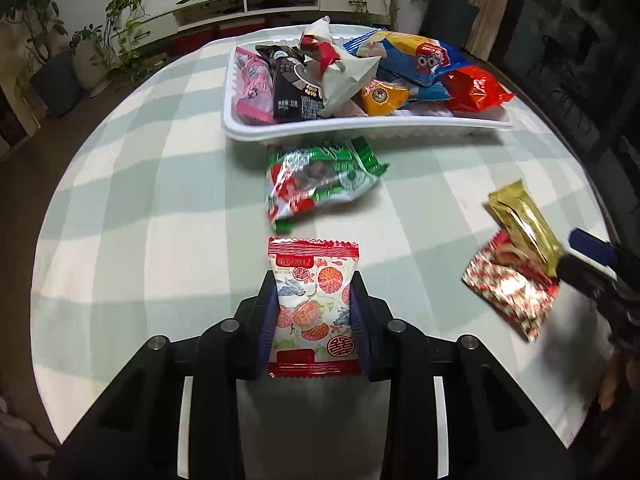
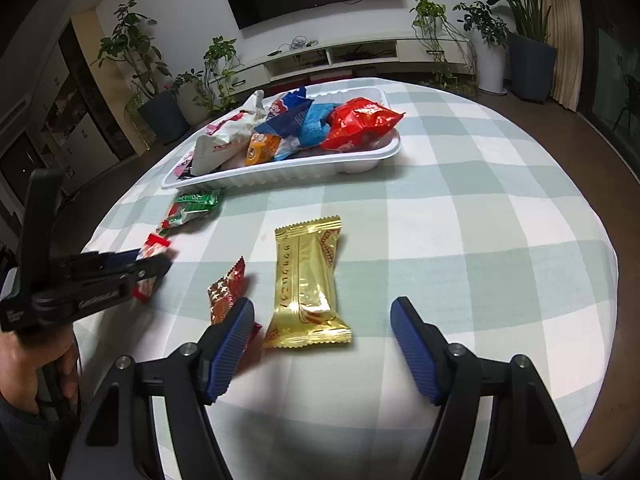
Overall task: Organize snacks
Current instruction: 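Grasp the gold bar with the right gripper and lift it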
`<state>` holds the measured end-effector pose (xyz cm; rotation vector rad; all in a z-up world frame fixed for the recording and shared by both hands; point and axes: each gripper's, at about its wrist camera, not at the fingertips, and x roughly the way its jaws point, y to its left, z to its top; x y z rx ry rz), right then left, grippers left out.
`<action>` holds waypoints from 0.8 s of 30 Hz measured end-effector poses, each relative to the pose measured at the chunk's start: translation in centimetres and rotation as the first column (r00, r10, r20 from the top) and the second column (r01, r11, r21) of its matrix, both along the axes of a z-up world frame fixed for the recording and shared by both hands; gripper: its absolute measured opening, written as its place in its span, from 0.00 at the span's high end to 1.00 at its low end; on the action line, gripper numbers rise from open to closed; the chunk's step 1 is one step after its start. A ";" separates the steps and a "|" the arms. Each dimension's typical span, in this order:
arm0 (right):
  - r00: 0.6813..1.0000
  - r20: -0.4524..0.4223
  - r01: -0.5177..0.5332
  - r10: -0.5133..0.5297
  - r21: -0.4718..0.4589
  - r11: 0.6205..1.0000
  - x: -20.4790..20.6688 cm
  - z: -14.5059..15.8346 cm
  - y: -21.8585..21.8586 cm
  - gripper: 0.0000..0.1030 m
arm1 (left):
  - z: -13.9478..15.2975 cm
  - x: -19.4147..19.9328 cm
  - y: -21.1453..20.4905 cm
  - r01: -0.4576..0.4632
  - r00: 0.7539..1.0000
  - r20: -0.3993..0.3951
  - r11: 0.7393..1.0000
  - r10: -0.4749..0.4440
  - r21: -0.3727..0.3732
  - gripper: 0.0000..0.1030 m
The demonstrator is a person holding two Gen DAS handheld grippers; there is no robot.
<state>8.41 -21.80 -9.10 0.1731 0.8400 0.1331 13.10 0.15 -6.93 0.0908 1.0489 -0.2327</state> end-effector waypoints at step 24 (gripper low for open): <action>0.988 -0.139 -0.102 0.072 -0.221 0.970 4.3 -0.9 3.3 0.67 | 0.7 -4.6 1.4 0.028 1.000 0.007 0.984 -0.027 -0.176 0.70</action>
